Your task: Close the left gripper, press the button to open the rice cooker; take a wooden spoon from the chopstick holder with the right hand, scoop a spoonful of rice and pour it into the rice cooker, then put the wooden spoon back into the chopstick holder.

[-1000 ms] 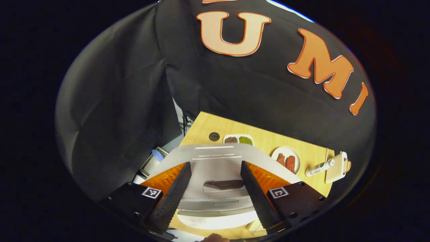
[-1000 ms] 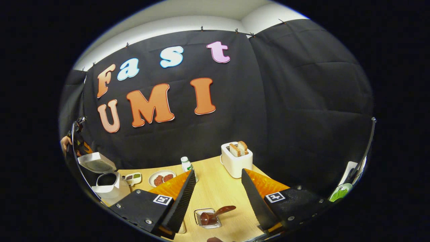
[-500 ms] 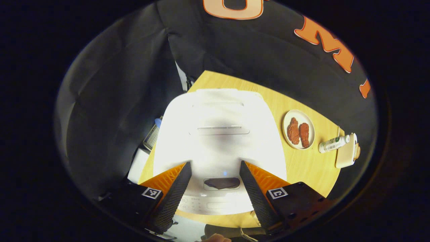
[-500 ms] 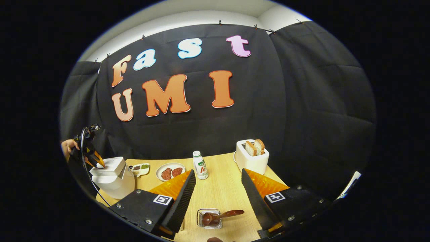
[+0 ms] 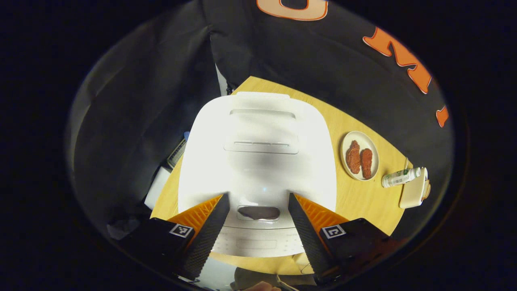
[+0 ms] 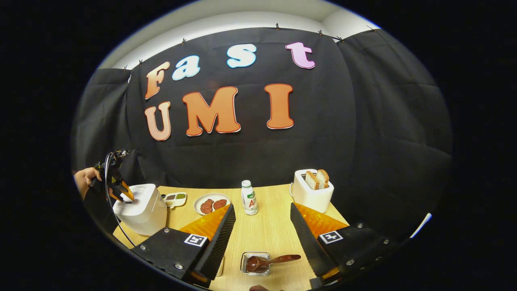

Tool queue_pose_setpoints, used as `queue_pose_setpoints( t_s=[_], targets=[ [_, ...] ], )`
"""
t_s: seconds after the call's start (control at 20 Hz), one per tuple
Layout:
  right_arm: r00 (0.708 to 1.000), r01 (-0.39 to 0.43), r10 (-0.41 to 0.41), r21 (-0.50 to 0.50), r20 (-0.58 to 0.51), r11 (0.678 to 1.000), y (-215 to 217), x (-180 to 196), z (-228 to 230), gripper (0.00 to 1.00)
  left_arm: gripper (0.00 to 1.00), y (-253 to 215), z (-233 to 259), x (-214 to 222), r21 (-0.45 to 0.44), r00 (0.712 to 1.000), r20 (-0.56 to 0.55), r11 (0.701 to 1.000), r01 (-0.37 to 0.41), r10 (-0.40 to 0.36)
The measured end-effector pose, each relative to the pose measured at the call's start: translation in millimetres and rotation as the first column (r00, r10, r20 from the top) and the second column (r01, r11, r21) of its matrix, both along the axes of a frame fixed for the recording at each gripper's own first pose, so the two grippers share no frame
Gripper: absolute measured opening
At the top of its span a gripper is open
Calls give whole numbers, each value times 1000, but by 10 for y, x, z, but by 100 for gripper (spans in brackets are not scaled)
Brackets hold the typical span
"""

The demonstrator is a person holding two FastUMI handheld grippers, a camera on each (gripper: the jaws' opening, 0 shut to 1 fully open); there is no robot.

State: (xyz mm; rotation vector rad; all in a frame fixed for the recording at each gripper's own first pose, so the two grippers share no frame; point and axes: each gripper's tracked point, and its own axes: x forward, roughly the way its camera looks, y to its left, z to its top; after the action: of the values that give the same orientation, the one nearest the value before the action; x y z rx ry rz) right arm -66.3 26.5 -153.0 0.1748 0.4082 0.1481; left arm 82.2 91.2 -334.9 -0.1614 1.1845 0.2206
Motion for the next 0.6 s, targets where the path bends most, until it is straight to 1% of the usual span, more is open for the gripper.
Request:
queue_pose_setpoints(
  t_s=[0.05, 0.15, 0.25, 0.35, 0.4, 0.45, 0.55, 0.6],
  targets=[
    [1000, -11, 11, -7, 12, 1000, 32, 26, 45, 86, 100, -39, 81, 16, -14, 999, 52, 1000, 13, -12],
    [999, -25, 26, -26, 42, 999, 85, 95, 147, 86, 100, -125, 386, 69, 8, 981, 183, 998, 58, -59],
    [996, -38, 40, -30, 74, 999, 173, 172, 299, 86, 100, -185, 757, 89, 73, 941, 317, 992, 102, -121],
    [992, -60, 62, -19, 110, 998, 307, 250, 483, 86, 100, -337, 1160, 36, 140, 879, 437, 980, 143, -191],
    [988, -77, 78, -11, 131, 997, 386, 280, 588, 86, 100, -409, 1366, -4, 163, 841, 496, 974, 156, -217],
    [985, -87, 87, -3, 152, 996, 448, 315, 691, 86, 99, -566, 1680, -181, 179, 802, 548, 970, 166, -238],
    [975, -108, 106, 2, 197, 994, 567, 355, 855, 86, 100, -718, 2022, -339, 200, 724, 635, 963, 181, -268],
    [971, -111, 109, -3, 215, 994, 613, 288, 883, 94, 100, -774, 2173, -404, 219, 686, 670, 958, 182, -284]
  ],
)
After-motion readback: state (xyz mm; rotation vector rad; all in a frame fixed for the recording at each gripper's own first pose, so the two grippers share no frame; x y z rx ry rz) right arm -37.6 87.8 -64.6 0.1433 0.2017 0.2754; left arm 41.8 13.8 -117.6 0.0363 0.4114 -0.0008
